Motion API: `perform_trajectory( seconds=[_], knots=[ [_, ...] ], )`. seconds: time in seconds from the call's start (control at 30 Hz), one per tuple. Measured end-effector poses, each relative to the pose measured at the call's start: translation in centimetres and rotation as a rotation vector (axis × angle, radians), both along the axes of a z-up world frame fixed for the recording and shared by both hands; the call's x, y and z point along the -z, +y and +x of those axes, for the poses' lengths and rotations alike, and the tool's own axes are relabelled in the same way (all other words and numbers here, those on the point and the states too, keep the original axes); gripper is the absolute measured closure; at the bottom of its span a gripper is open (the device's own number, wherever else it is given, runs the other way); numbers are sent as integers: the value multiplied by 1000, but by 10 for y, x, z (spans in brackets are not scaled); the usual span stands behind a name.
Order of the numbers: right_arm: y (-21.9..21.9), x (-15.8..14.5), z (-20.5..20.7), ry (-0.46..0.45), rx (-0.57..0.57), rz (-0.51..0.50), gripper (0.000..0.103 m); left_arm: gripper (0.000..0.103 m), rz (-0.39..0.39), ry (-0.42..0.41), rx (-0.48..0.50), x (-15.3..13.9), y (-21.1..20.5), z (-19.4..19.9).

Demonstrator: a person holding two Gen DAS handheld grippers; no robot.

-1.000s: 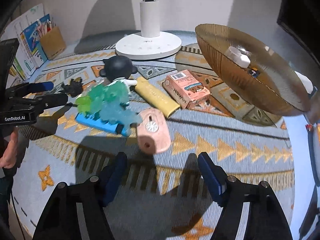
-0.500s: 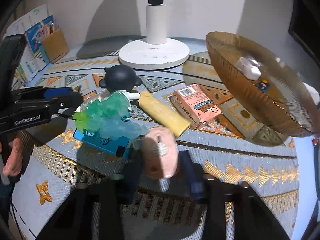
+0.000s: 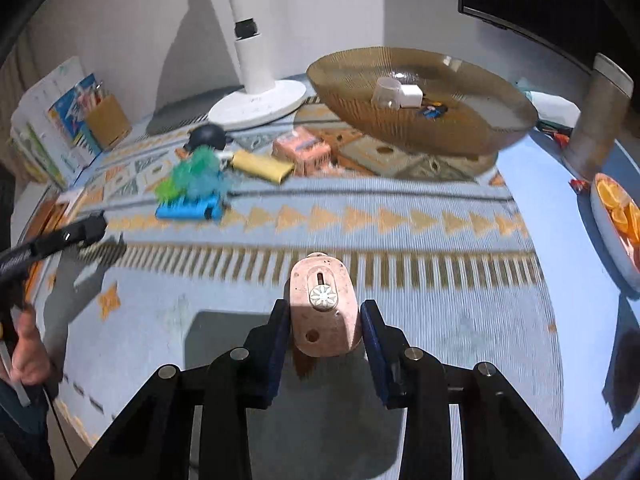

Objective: Organize rigid objects
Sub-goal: 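Carry the black figure and pink tag into the amber bowl and release both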

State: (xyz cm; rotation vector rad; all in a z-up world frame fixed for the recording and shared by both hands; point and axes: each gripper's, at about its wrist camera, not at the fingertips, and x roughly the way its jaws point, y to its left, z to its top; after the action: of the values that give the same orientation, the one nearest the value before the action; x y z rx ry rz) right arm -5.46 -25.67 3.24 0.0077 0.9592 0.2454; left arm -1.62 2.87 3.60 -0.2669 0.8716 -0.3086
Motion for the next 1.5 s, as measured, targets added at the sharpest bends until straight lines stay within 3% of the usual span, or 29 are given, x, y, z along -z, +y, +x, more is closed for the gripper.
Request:
perform_trajectory(
  seconds=[0.17,0.3,0.37,0.43,0.5,0.57,0.67,0.73,0.9,0.97,1.03,1.1,1.17,1.3,1.5],
  knots=[
    [-12,16,-13,19,21,30,67,62,50,0,-12,8,-11,-12],
    [-11,15,-16,22,18,57,49,62,74,17,-12,15,-13,-13],
    [-2,16,-16,1,14,9,49,62,88,-1,-8,12,-15,-14],
    [12,18,-18,-28,12,-93,50,62,84,1,4,12,-19,-16],
    [23,18,-22,-65,-12,-141,69,62,96,-1,10,11,-25,-17],
    [32,16,-22,-74,-25,-171,69,62,104,-10,27,5,-32,-18],
    [24,11,-17,-33,-57,-18,69,62,105,-43,49,-10,-42,-18],
    [16,0,-14,-39,-49,42,69,62,107,-85,69,-29,-51,-17],
    [-22,-62,-3,-186,17,85,69,62,118,-198,112,-83,-80,-4],
    [-40,-93,6,-264,68,59,69,62,124,-256,137,-110,-99,9],
    [-54,-120,18,-339,148,-33,69,62,124,-288,154,-130,-115,23],
    [-68,-139,33,-389,203,-90,69,62,125,-309,165,-144,-132,40],
    [-80,-149,50,-401,223,-83,69,62,123,-313,171,-152,-150,63],
    [-100,-147,91,-358,254,-48,69,62,97,-224,176,-135,-182,113],
    [-115,-100,143,-167,260,-14,69,62,151,-96,192,-75,-221,152]
  ],
)
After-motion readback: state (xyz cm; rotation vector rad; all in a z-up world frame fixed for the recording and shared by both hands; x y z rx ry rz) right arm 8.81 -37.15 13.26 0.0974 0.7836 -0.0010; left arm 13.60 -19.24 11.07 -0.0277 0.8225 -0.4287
